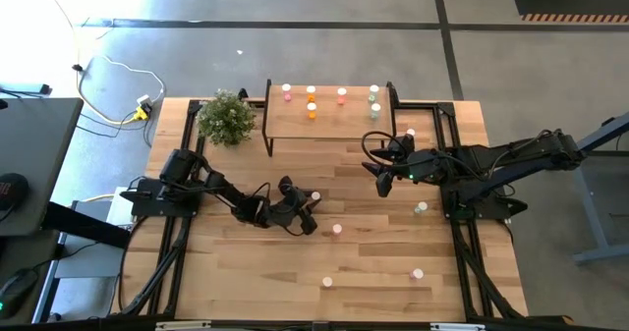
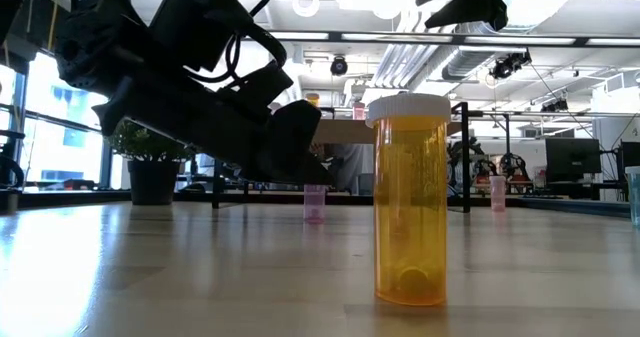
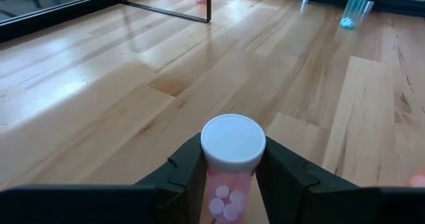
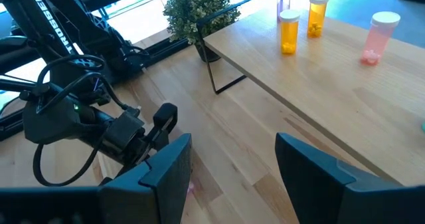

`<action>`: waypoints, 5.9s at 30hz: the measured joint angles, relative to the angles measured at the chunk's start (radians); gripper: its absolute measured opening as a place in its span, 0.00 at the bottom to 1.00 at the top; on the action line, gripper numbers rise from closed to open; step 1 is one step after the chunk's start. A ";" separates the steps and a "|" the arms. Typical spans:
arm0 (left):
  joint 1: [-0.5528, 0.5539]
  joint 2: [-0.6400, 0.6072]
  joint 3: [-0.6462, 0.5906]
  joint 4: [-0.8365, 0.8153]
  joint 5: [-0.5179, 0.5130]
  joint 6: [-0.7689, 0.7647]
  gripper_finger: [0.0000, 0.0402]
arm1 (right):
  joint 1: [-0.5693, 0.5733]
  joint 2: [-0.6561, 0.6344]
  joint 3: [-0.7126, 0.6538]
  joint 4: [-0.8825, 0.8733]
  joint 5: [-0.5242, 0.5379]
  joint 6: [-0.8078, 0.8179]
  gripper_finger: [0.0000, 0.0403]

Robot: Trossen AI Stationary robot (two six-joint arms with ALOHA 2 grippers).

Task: Pick and place medicine bottles onto shelf by color
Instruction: Put the top violet pill bottle aligned with the other violet pill bottle on the shelf, then put the bottom red pill bottle aligned with the other red pill bottle on the shelf

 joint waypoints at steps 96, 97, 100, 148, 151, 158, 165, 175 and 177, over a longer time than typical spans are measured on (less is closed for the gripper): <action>0.631 -0.575 -0.012 -0.413 0.161 0.172 0.27 | 0.000 0.000 0.000 -0.014 0.002 -0.020 0.52; 0.631 -0.575 -0.012 -0.410 0.157 0.182 0.27 | 0.000 0.000 0.000 -0.014 0.001 -0.019 0.52; 0.631 -0.575 -0.012 -0.409 0.155 0.181 0.27 | 0.000 0.000 0.000 -0.014 0.000 -0.019 0.52; 0.631 -0.574 -0.012 -0.429 0.177 0.191 0.28 | 0.000 0.000 0.000 -0.015 -0.008 -0.023 0.52; 0.631 -0.574 -0.012 -0.428 0.174 0.189 0.28 | 0.000 0.000 0.000 -0.015 -0.008 -0.023 0.52; 0.631 -0.574 -0.012 -0.431 0.168 0.184 0.28 | 0.000 0.000 0.000 -0.015 -0.008 -0.023 0.52; 0.631 -0.574 -0.013 -0.433 0.177 0.214 0.31 | 0.000 0.000 0.000 -0.015 -0.007 -0.023 0.52; 0.630 -0.574 -0.013 -0.427 0.170 0.197 0.48 | 0.000 0.000 0.000 -0.015 -0.007 -0.023 0.52; 0.631 -0.574 -0.013 -0.425 0.167 0.212 0.50 | 0.000 0.000 0.000 -0.015 -0.007 -0.023 0.52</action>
